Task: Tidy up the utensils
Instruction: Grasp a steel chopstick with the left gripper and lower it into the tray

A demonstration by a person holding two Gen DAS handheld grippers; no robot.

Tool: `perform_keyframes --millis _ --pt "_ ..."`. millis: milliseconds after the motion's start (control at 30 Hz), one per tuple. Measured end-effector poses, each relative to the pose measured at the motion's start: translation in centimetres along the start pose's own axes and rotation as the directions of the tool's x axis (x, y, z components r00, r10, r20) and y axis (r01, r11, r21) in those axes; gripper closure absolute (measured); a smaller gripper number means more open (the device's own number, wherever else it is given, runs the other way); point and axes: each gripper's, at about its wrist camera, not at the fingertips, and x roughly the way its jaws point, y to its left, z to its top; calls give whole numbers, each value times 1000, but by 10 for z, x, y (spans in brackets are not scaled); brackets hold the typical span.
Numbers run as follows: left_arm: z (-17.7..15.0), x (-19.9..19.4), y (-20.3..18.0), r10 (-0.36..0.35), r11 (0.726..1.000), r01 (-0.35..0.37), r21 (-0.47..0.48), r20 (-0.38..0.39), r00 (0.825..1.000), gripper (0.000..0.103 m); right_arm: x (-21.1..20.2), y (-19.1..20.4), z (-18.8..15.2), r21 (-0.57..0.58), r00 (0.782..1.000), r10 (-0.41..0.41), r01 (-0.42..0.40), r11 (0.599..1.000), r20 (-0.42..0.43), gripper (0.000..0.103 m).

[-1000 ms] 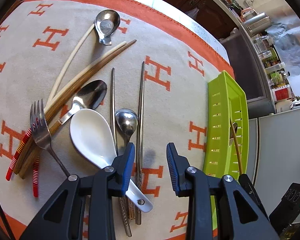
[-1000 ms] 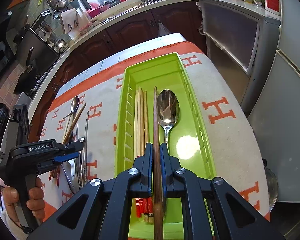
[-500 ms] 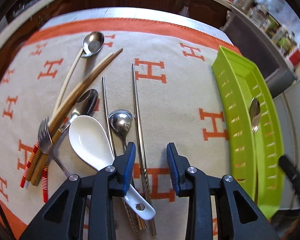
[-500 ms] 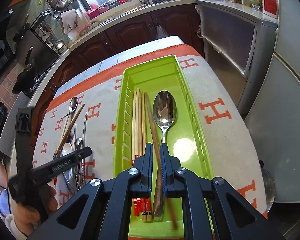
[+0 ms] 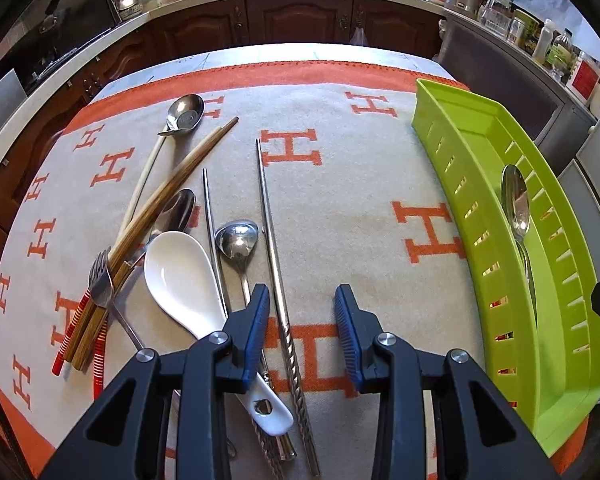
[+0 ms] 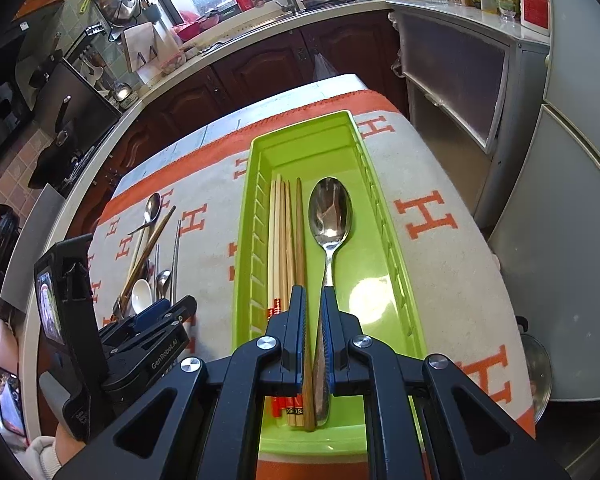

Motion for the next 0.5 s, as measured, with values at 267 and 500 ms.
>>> perform_keyframes --millis 267,500 --pt "-8 -6 -6 -8 1000 8 19 37 999 98 -6 7 -10 -17 1000 13 -13 1000 -7 95" --pt "-8 -10 2 -65 998 65 -9 6 998 100 -21 4 -14 0 999 26 -26 1000 20 95"
